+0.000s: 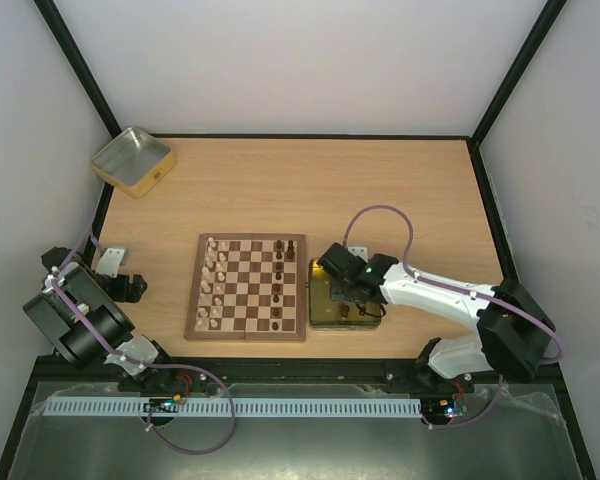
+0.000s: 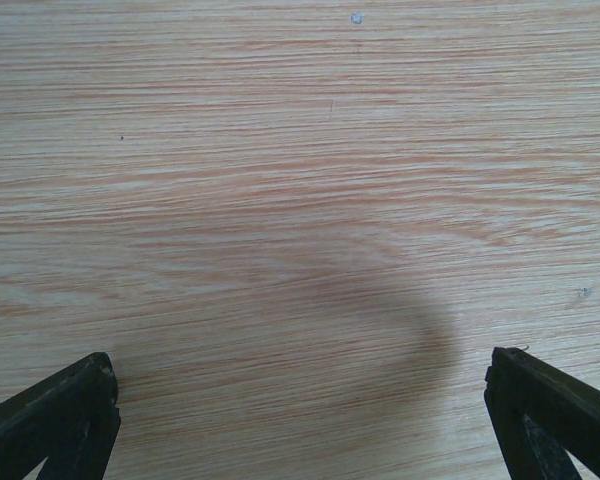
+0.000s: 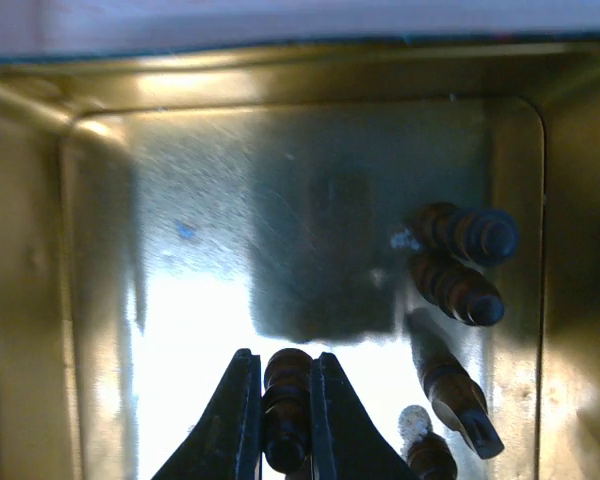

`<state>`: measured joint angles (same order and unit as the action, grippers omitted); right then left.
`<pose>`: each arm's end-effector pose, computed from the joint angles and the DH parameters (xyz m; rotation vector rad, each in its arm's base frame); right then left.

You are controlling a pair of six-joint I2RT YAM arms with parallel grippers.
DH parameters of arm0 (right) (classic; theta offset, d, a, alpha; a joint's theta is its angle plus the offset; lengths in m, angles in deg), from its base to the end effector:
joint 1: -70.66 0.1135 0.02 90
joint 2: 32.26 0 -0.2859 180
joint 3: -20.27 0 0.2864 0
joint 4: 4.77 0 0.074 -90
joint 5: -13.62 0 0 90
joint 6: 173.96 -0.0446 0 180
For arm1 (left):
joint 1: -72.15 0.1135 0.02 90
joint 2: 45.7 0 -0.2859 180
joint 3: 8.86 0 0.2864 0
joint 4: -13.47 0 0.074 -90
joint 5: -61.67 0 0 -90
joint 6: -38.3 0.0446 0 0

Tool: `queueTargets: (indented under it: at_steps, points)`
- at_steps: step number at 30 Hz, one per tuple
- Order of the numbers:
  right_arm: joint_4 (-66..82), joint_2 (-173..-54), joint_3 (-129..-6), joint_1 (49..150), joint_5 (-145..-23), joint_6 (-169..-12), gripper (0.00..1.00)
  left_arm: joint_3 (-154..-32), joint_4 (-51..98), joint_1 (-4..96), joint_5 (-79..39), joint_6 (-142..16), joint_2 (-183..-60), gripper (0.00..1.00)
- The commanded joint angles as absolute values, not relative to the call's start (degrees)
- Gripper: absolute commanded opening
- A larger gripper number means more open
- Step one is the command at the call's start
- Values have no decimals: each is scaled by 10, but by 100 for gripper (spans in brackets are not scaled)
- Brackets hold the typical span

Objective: Set up the chess pieces on the board
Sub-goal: Pick up the chess piece from the storage box, then place the chess piece on the chessboard.

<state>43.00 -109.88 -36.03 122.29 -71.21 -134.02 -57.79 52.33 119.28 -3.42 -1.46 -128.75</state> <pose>0.1694 0.2074 0.1780 -0.0152 2.8243 0.3236 0.1879 0.1748 0.1272 0.1578 2.6184 -0.0877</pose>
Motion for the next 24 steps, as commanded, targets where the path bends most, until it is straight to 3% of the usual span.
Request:
queueTargets:
  at_steps: [1, 24]
  points:
    - [474, -1089, -412, 1221, -690, -1333, 2, -547, 594, 1191, -60, -31, -1311, 99]
    - [460, -1276, -633, 1269, -712, -1293, 2, -547, 589, 1198, -51, -22, -1323, 99]
